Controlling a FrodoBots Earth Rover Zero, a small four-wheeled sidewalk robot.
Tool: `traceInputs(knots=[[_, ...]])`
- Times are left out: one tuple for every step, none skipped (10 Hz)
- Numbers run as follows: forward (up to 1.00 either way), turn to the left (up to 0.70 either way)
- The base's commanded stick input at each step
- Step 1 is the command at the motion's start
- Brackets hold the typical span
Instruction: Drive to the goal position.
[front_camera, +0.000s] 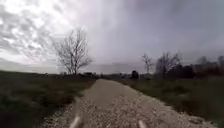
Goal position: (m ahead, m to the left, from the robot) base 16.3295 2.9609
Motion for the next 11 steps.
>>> traceInputs(knots=[[0.50, 0.00], [0.50, 0.00], [0.50, 0.00], [0.50, 0.00], [0.50, 0.00], [0.50, 0.00], [0.50, 0.00], [0.50, 0.00], [0.50, 0.00], [0.50, 0.00], [0.50, 0.00]])
